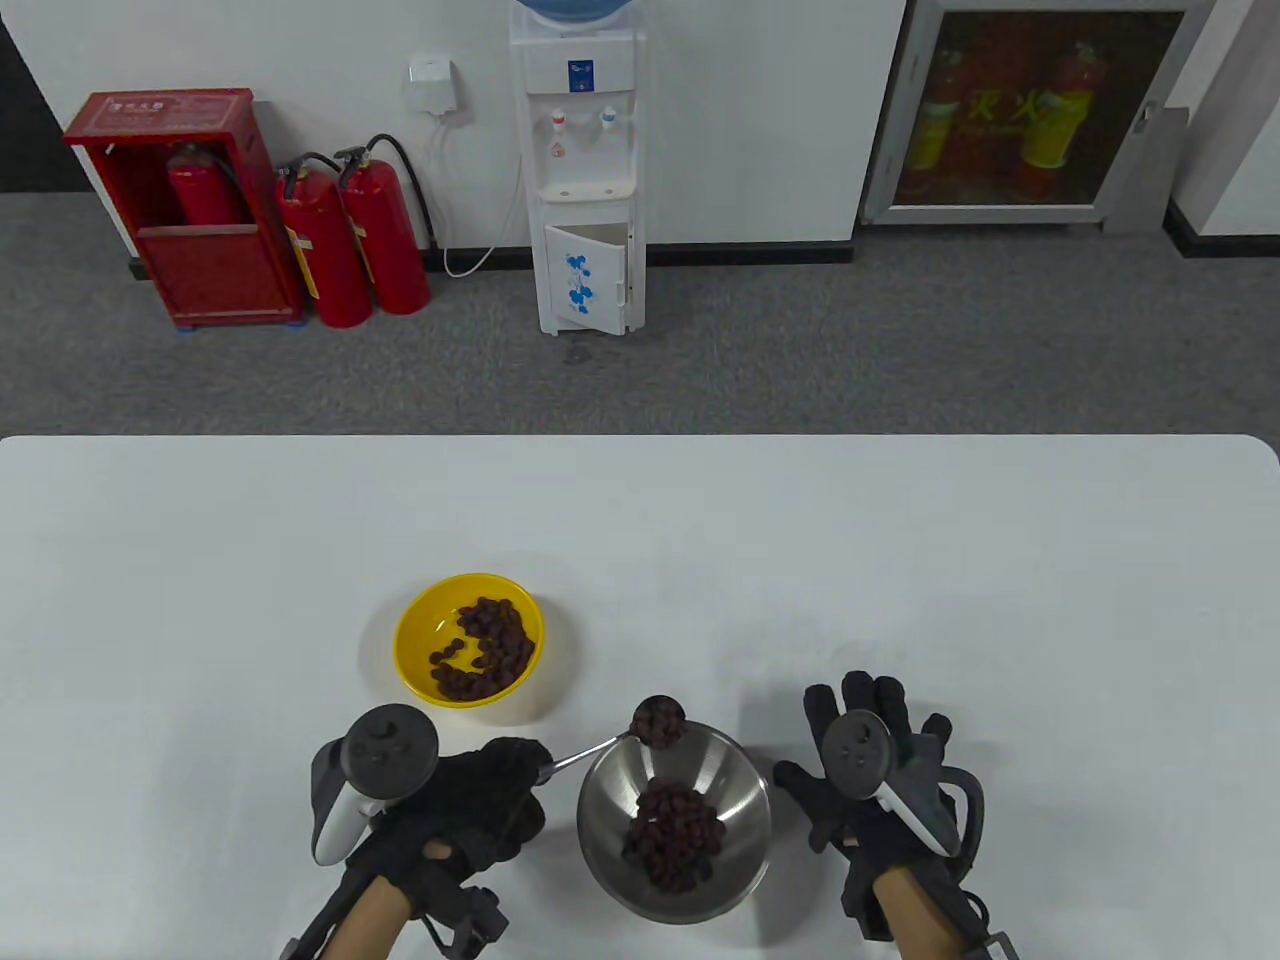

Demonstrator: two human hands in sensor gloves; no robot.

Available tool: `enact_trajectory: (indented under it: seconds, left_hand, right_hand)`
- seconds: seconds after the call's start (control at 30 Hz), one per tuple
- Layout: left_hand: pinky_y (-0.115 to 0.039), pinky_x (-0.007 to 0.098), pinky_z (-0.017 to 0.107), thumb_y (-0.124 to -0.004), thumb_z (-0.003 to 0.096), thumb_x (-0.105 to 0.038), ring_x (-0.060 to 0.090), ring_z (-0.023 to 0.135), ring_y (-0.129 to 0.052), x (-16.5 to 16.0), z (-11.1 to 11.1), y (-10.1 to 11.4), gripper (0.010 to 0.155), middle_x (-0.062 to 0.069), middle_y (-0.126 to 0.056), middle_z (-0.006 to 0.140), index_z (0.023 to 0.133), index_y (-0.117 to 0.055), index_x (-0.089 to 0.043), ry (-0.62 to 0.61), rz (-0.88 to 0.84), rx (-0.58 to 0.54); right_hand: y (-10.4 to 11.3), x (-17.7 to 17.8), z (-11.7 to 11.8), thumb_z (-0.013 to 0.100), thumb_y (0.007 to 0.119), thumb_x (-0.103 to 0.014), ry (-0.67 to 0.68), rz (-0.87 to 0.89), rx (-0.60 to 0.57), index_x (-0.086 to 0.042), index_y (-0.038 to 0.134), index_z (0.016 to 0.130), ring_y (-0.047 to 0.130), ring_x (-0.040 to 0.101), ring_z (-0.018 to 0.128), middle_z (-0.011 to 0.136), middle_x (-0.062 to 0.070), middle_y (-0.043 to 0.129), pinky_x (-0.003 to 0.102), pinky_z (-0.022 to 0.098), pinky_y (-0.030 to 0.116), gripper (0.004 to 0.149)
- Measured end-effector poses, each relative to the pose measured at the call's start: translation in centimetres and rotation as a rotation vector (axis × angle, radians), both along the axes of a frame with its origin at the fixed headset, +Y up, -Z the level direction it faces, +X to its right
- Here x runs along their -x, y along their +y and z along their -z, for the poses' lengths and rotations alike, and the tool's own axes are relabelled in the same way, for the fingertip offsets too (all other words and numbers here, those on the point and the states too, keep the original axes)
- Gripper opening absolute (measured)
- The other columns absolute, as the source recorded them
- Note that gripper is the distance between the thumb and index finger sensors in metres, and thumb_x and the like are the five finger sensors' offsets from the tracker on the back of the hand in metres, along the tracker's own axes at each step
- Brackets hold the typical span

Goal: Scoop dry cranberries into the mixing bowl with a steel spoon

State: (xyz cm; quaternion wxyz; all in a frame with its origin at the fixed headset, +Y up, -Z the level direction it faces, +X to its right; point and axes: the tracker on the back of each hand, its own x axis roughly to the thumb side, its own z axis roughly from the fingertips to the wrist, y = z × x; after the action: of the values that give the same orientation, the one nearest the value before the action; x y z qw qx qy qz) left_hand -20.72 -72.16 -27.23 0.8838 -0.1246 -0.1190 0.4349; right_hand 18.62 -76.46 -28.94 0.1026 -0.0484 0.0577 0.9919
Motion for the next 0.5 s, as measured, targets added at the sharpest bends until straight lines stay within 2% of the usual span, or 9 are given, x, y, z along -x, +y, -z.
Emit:
enact_trajectory:
  seconds: [0.37,0.5]
  left_hand:
    - [-0.089,0.040,0.025,-0.070,0.0483,-0.043,0.016,0.019,-0.104,0.10,-0.03,0.14,0.045,-0.008,-0.106,0.047,0.084,-0.081,-0.018,-0.003,-0.013,-0.030]
    - [-0.088,0.042,0.030,-0.070,0.0483,-0.043,0.019,0.025,-0.105,-0.13,-0.21,0.52,0.045,-0.007,-0.106,0.051,0.085,-0.081,-0.020,-0.023,-0.029,-0.102]
  right_hand:
    - [-0.02,0.00,0.00,0.038,0.069,-0.074,-0.001,0.000,-0.001,-0.041,0.034,0.107,0.008,0.026,0.110,0.114,-0.005,0.009,0.070,0.070,0.010,0.085]
    - [-0.02,-0.01,0.01,0.038,0.069,-0.074,-0.001,0.001,-0.001,-0.041,0.034,0.107,0.008,0.026,0.110,0.114,-0.005,0.009,0.070,0.070,0.010,0.085]
